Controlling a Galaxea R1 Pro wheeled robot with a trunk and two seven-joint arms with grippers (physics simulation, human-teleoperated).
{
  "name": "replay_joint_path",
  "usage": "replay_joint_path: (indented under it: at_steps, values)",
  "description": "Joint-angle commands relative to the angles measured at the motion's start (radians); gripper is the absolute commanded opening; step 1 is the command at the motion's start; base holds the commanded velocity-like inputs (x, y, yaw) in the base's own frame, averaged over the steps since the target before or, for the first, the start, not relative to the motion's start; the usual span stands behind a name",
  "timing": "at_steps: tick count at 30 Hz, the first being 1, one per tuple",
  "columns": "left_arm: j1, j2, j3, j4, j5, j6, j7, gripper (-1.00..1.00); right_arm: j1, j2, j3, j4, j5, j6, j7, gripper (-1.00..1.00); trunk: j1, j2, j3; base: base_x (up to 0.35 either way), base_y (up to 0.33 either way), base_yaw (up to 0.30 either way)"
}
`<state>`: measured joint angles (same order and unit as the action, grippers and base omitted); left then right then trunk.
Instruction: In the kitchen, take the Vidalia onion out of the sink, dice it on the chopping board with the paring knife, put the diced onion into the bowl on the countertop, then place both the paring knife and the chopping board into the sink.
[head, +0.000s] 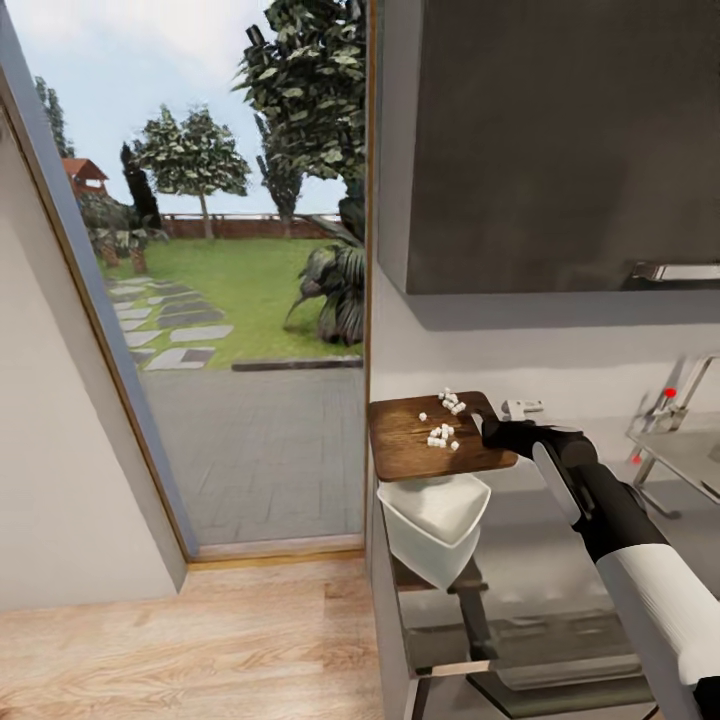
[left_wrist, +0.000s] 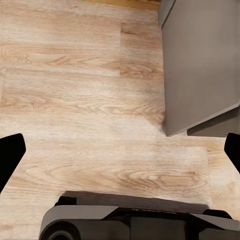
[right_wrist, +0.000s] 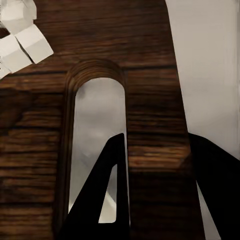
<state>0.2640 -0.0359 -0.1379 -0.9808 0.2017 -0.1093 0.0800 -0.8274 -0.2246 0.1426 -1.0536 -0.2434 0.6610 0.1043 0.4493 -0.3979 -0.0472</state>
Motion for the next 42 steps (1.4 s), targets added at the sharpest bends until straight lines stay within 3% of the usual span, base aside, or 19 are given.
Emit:
replay_joint_path:
  at_steps: [1,16,42]
  values:
    - [0.000,0.001,-0.003,-0.001,0.008,-0.003,0.006,1.00,0.000,-0.001,0.002,-0.001,0.000,0.004,0.002,-1.00,0.001,-0.002,0.000,0.000,0.000,0.000]
    - [0.000,0.001,-0.003,-0.001,0.008,-0.003,0.006,1.00,-0.001,-0.001,0.002,0.000,-0.001,0.003,0.004,-1.00,0.001,-0.002,0.022,0.000,0.000,0.000]
    - [0.000,0.001,-0.003,-0.001,0.008,-0.003,0.006,1.00,-0.001,-0.001,0.003,0.001,-0.002,-0.043,0.005,-1.00,0.001,-0.002,0.023,-0.038,0.000,0.000]
